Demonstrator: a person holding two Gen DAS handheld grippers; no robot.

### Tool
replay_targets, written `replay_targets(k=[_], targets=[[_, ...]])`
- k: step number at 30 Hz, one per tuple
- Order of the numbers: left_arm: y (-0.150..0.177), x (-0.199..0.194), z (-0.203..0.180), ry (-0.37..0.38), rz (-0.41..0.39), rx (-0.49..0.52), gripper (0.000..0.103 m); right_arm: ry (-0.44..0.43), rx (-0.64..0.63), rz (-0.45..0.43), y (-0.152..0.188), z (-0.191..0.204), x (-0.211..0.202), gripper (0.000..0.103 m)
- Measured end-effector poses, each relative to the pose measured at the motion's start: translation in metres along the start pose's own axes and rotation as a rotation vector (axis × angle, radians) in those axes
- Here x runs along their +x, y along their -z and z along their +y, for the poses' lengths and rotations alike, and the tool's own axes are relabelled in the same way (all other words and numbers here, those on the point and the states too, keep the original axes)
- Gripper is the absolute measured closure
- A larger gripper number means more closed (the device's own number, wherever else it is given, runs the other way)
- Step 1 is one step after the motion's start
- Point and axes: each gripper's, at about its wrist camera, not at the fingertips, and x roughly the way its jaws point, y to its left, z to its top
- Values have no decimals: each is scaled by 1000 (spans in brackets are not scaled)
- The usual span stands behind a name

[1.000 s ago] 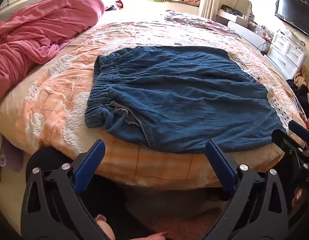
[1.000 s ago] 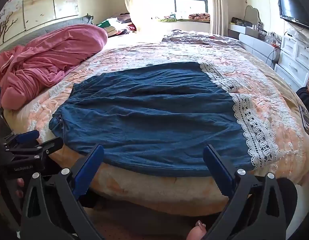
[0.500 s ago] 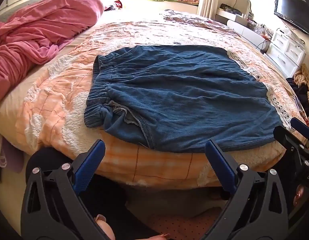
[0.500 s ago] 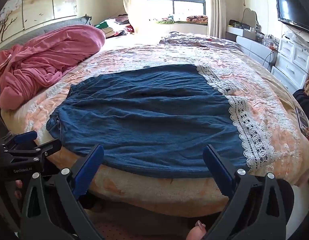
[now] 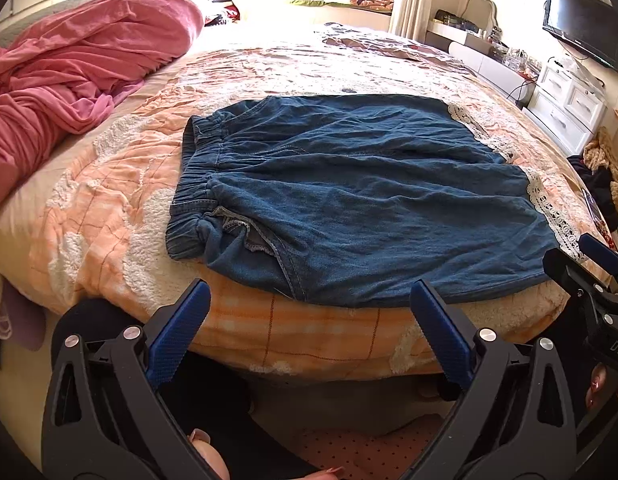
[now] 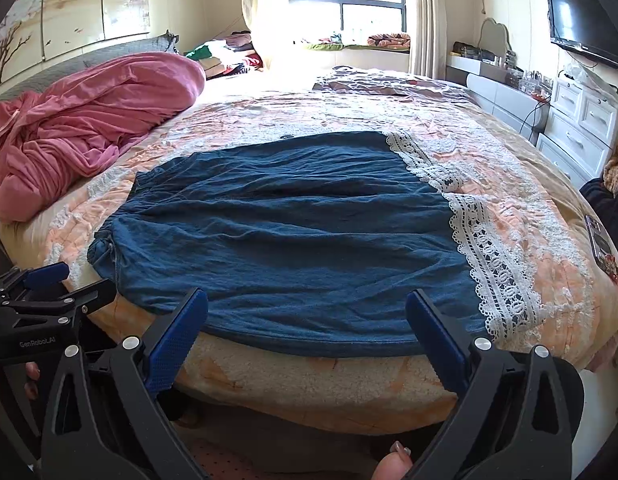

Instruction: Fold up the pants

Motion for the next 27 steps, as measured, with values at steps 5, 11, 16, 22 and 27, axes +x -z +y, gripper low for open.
replay_targets(k=[5, 11, 16, 22, 27], targets=[[0, 0, -1, 5, 0, 1, 9, -1, 1, 2, 1, 0, 0, 4], [1, -1, -1, 7, 0, 3, 9, 0, 2, 0, 1, 0, 0, 4], [1, 0, -1, 5, -2, 5, 9, -1, 0, 0, 1, 0, 0, 4], [0, 0, -1, 6, -3, 7, 9, -1, 1, 0, 1, 0, 0, 4], [-1, 0, -2, 5, -5, 10, 9, -2, 1, -2, 0, 1, 1, 4]])
